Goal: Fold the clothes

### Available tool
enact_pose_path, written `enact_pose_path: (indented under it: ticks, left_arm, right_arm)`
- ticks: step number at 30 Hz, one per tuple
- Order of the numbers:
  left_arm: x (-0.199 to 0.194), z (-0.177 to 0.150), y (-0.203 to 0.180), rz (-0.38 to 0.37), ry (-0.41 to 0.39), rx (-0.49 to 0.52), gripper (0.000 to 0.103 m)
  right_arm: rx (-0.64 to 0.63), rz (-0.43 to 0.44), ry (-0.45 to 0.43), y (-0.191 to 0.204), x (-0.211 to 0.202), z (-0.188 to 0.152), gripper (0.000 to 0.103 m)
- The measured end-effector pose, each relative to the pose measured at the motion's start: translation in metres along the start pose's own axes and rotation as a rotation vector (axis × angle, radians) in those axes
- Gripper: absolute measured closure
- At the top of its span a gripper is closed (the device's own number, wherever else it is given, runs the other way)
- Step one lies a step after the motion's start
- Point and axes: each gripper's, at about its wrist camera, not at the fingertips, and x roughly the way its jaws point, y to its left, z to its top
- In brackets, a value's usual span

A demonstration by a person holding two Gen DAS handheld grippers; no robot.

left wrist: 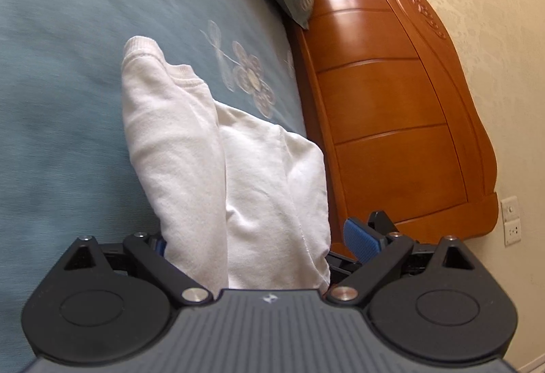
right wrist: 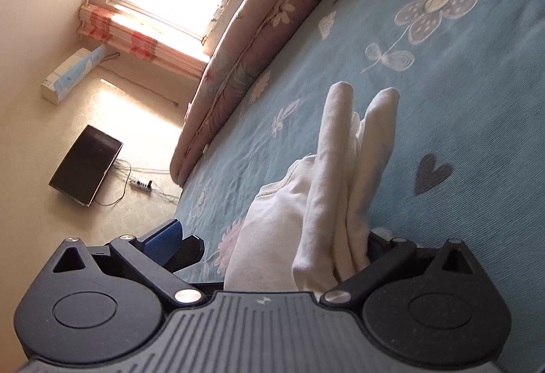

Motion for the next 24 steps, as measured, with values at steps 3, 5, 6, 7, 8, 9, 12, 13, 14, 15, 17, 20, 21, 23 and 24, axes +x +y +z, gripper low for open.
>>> enact_pose_path:
  ticks: [3,5,6,7,8,9,12,13,14,15,17,20,21,23,24]
  left_arm:
    - [0.029,0.005,-0.01,-0.03,0.035,0.006,0.009]
    - [0.051,0.008,-0.017,-0.047,0.061,0.01,0.009]
    - [0.063,0.009,-0.022,-0.054,0.072,0.014,0.009]
    - [0.076,0.011,-0.026,-0.061,0.081,0.017,0.009]
    - [0.088,0.013,-0.031,-0.068,0.089,0.02,0.009]
    - [0.1,0.015,-0.035,-0.076,0.093,0.019,0.009]
    - [0.135,0.019,-0.047,-0.102,0.109,0.019,0.009]
    - [0.146,0.019,-0.051,-0.108,0.116,0.023,0.009]
    - [0.156,0.019,-0.054,-0.114,0.124,0.021,0.009]
    - [0.166,0.019,-0.056,-0.121,0.131,0.018,0.009]
    - [0.183,0.019,-0.058,-0.13,0.143,0.008,0.009]
    - [0.205,0.019,-0.055,-0.133,0.157,-0.015,0.009]
    - [0.212,0.019,-0.054,-0.134,0.161,-0.022,0.009]
    - [0.222,0.018,-0.051,-0.109,0.178,-0.023,0.009]
    - [0.226,0.017,-0.049,-0.095,0.186,-0.022,0.009]
  right_arm:
    - [-0.001,-0.022,-0.045,-0.007,-0.024,0.014,0.0]
    - [-0.005,-0.046,-0.072,-0.014,-0.041,0.025,0.0]
    - [-0.007,-0.059,-0.086,-0.017,-0.049,0.031,0.0]
    - [-0.008,-0.071,-0.097,-0.022,-0.055,0.037,0.0]
    - [-0.009,-0.083,-0.107,-0.026,-0.062,0.043,0.0]
    - [-0.01,-0.095,-0.118,-0.03,-0.068,0.05,0.0]
    - [-0.013,-0.132,-0.151,-0.043,-0.088,0.068,0.0]
    - [-0.014,-0.144,-0.161,-0.048,-0.095,0.074,0.0]
    - [-0.015,-0.156,-0.172,-0.052,-0.101,0.081,0.0]
    - [-0.016,-0.168,-0.183,-0.056,-0.108,0.087,0.0]
    - [-0.018,-0.192,-0.205,-0.065,-0.121,0.099,0.0]
    - [0.007,-0.213,-0.225,-0.085,-0.131,0.115,0.0]
    - [0.013,-0.221,-0.228,-0.091,-0.132,0.118,0.0]
    - [0.025,-0.234,-0.226,-0.105,-0.133,0.12,0.0]
    - [0.035,-0.245,-0.223,-0.112,-0.132,0.119,0.0]
